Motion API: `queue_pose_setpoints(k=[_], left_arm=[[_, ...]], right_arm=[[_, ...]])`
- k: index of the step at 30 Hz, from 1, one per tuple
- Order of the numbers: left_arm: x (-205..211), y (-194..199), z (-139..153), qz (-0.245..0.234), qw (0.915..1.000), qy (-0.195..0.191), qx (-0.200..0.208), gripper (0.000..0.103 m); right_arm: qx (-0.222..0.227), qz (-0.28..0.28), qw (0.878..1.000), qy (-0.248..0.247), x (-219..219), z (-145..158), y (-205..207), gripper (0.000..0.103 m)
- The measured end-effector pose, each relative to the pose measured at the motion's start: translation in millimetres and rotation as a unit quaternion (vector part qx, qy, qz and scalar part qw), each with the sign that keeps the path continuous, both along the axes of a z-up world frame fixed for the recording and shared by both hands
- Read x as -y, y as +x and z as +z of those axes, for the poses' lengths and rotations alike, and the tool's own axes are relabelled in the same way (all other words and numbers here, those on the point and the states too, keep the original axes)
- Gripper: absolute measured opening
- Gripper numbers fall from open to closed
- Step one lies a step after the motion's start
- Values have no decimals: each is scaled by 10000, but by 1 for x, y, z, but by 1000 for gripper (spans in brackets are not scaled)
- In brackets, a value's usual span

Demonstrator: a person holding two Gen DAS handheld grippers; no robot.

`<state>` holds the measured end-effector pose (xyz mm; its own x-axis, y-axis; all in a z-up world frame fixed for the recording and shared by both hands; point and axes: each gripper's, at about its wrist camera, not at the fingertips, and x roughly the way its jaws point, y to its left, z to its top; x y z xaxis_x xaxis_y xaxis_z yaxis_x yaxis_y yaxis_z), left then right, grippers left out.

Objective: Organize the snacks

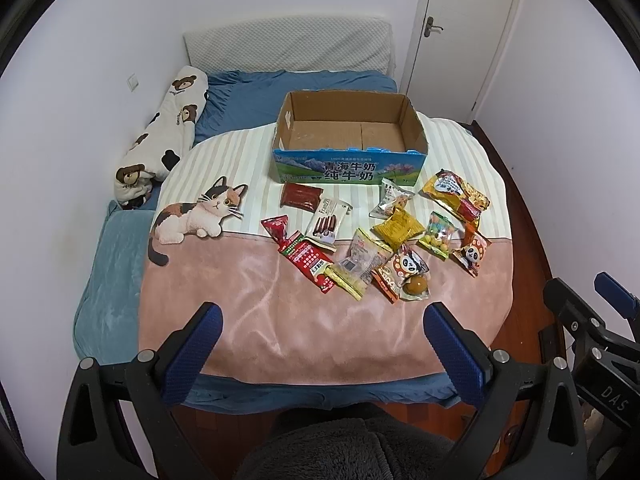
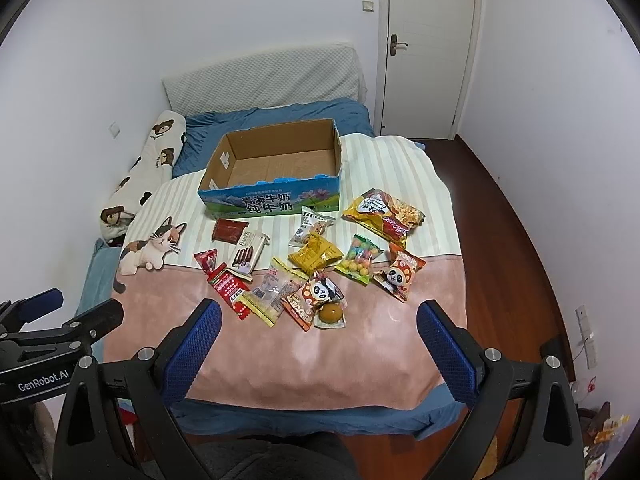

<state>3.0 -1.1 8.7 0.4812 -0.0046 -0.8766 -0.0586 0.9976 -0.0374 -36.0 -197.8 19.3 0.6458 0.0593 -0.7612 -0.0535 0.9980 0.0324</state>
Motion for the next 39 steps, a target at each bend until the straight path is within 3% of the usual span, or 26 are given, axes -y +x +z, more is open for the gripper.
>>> queue_pose_setpoints(k=[39], left_arm=[[0,5,4,25,9999,94,64,103]], right_arm=[[64,14,10000,-43,-3,2,7,100]])
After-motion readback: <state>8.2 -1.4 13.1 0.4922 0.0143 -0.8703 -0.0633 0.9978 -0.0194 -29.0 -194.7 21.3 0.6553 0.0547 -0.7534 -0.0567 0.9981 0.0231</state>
